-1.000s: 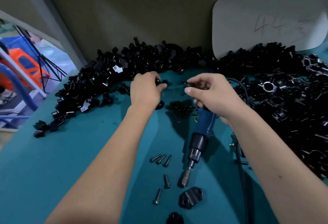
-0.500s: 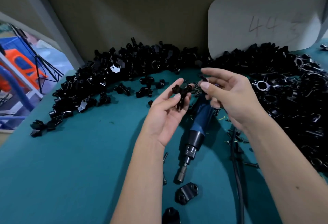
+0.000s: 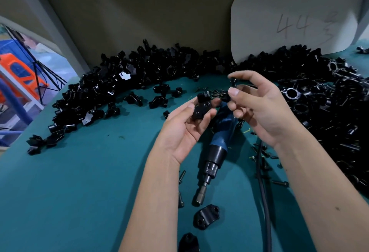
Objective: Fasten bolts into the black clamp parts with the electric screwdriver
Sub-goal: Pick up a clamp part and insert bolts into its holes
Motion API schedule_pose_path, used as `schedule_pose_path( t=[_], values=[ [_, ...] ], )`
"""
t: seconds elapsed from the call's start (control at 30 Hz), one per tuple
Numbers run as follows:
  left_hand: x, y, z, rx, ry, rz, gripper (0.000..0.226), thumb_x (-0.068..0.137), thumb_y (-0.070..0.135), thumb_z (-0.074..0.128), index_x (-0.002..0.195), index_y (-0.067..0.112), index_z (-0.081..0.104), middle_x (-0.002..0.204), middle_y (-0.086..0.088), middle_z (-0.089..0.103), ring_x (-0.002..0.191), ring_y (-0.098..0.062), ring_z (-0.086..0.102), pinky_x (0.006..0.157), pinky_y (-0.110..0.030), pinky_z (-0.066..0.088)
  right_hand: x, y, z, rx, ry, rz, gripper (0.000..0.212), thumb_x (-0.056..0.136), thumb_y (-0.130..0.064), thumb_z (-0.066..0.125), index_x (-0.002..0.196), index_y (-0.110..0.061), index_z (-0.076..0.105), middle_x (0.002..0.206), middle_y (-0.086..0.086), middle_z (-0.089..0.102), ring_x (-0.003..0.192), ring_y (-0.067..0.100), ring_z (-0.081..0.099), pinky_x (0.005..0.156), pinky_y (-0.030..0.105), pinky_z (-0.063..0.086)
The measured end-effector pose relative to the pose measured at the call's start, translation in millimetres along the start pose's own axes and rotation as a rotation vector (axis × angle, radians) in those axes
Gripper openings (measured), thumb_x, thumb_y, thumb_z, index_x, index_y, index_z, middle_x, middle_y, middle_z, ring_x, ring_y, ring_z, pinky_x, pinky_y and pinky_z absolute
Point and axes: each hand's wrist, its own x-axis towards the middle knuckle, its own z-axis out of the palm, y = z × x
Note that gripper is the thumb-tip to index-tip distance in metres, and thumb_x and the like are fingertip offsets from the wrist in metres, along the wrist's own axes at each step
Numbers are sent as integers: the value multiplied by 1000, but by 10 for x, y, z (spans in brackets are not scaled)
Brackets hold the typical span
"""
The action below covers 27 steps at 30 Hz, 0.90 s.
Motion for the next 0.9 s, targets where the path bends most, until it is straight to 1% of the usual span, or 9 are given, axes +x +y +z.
schedule_pose_path(
  t=[0.1, 0.17, 0.27, 0.33, 0.4, 0.47, 0.63, 0.8, 0.9],
  values=[
    [-6, 0, 0, 35, -39, 29, 33, 104, 6, 50, 134, -1, 61, 115, -21, 74, 86, -21, 74, 73, -21, 60, -4, -8, 17, -3, 17, -15, 26, 84, -12, 79, 106, -13, 65, 77, 3, 60, 60, 15, 58, 49, 22, 47],
    [-14, -6, 11, 62, -66, 60, 41, 92, 6, 63, 133, 5, 65, 107, -13, 75, 87, -21, 73, 76, -22, 60, -2, -10, 26, -17, 37, -18, 27, 79, -19, 81, 100, -13, 65, 77, 4, 62, 60, 16, 58, 48, 22, 45],
    [-9, -33, 28, 130, -47, 144, 39, 85, -1, 68, 122, 11, 72, 92, -5, 73, 85, -22, 74, 78, -24, 60, 13, 14, 14, 19, 48, -16, 19, 87, -13, 77, 104, -10, 70, 76, 1, 65, 63, 13, 61, 51, 18, 48],
    [3, -56, 48, 190, -18, 190, 35, 88, -5, 67, 119, 10, 73, 96, -6, 75, 86, -22, 73, 79, -25, 60, 17, 23, 5, 50, 25, -4, 17, 95, -2, 68, 111, -7, 73, 80, 4, 67, 68, 13, 65, 57, 17, 51],
    [7, -71, 73, 251, 4, 206, 34, 85, 2, 72, 118, 11, 73, 105, -9, 76, 88, -21, 72, 84, -28, 58, 12, 22, 6, 47, -11, 4, 24, 96, 4, 64, 116, -5, 73, 85, 8, 69, 74, 13, 70, 61, 17, 54],
    [5, -82, 84, 295, 9, 219, 35, 78, 10, 76, 113, 15, 76, 108, -9, 76, 89, -17, 71, 87, -31, 54, 7, 28, 22, 34, -23, 5, 25, 95, 5, 66, 117, -5, 72, 85, 10, 72, 78, 14, 73, 62, 16, 55],
    [21, -104, 71, 318, -16, 257, 28, 73, 12, 79, 97, 25, 84, 102, -1, 78, 93, -14, 72, 88, -29, 59, 26, 66, 67, 22, 17, -1, 19, 93, -2, 70, 112, -3, 71, 77, 10, 73, 67, 13, 70, 56, 17, 53],
    [38, -94, 45, 339, -16, 268, 29, 73, 14, 81, 99, 25, 84, 101, -1, 79, 92, -14, 73, 85, -26, 59, 33, 75, 74, -64, 0, -30, 20, 87, 4, 76, 105, -3, 73, 84, 12, 73, 67, 19, 70, 56, 20, 54],
    [42, -96, 42, 332, -11, 253, 31, 74, 14, 80, 105, 19, 80, 102, -4, 78, 92, -14, 73, 87, -28, 59, 40, 95, 108, -156, 22, -81, 22, 85, 9, 77, 103, -1, 73, 83, 12, 73, 63, 21, 70, 54, 23, 55]
  ],
)
